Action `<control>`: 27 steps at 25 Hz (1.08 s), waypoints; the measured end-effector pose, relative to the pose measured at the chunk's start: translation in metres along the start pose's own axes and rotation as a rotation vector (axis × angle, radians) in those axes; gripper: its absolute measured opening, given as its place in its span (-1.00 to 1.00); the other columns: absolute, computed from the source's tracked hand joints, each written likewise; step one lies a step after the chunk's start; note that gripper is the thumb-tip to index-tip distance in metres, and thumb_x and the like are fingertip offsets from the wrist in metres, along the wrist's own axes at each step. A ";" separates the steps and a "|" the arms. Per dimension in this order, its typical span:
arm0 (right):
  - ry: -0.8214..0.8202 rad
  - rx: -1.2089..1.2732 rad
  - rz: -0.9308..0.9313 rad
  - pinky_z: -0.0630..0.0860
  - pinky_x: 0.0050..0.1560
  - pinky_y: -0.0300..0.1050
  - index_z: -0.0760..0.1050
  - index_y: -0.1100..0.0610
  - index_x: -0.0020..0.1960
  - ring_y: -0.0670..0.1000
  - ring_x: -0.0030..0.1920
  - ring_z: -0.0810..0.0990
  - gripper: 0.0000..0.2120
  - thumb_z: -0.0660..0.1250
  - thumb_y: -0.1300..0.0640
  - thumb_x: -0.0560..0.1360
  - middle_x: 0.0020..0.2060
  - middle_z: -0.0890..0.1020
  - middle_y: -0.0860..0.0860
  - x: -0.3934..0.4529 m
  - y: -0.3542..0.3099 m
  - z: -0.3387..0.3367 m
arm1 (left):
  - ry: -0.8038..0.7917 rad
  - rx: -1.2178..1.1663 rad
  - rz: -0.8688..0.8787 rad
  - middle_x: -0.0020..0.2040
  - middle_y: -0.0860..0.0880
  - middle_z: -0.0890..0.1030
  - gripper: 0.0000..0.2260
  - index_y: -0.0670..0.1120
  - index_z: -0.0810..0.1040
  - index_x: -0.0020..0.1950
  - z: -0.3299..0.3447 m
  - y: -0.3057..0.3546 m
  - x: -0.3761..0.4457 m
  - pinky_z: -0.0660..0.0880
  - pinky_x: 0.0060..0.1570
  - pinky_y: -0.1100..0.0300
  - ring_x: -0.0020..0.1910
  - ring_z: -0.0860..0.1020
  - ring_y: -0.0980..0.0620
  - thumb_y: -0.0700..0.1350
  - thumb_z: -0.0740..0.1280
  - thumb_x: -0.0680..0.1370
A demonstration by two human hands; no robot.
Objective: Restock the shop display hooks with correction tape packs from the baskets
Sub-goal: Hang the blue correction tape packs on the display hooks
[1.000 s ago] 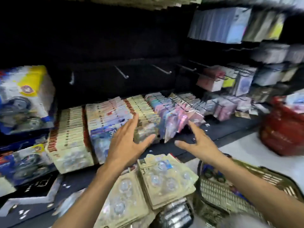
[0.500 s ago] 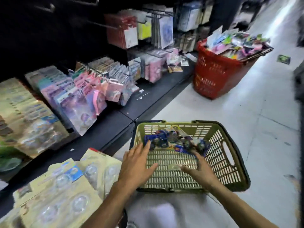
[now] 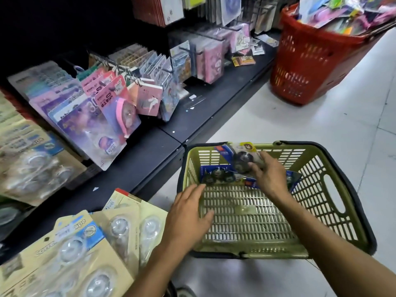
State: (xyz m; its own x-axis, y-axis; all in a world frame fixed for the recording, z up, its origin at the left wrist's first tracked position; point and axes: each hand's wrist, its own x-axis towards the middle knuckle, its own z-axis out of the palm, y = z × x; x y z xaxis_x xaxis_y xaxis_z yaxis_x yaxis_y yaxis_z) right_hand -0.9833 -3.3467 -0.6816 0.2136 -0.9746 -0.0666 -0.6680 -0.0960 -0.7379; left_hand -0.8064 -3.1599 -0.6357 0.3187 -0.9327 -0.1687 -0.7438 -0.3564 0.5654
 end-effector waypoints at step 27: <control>-0.234 -0.829 -0.281 0.40 0.21 0.05 0.61 0.08 0.08 0.11 0.18 0.47 -0.83 0.27 0.08 0.60 0.14 0.57 0.07 0.012 0.009 0.056 | 0.356 -0.789 -0.355 -0.05 0.08 0.73 -0.82 0.04 0.66 0.03 -0.014 -0.018 0.013 0.64 -0.04 0.05 -0.07 0.71 0.06 -0.11 0.55 0.47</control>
State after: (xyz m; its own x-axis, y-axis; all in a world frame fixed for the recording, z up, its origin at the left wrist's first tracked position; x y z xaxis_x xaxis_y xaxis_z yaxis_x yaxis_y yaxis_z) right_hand -0.9467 -3.3482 -0.7267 0.5255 -0.8360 -0.1581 -0.8490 -0.5274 -0.0334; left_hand -0.7813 -3.1647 -0.6368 0.7088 -0.6584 -0.2531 0.0040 -0.3550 0.9348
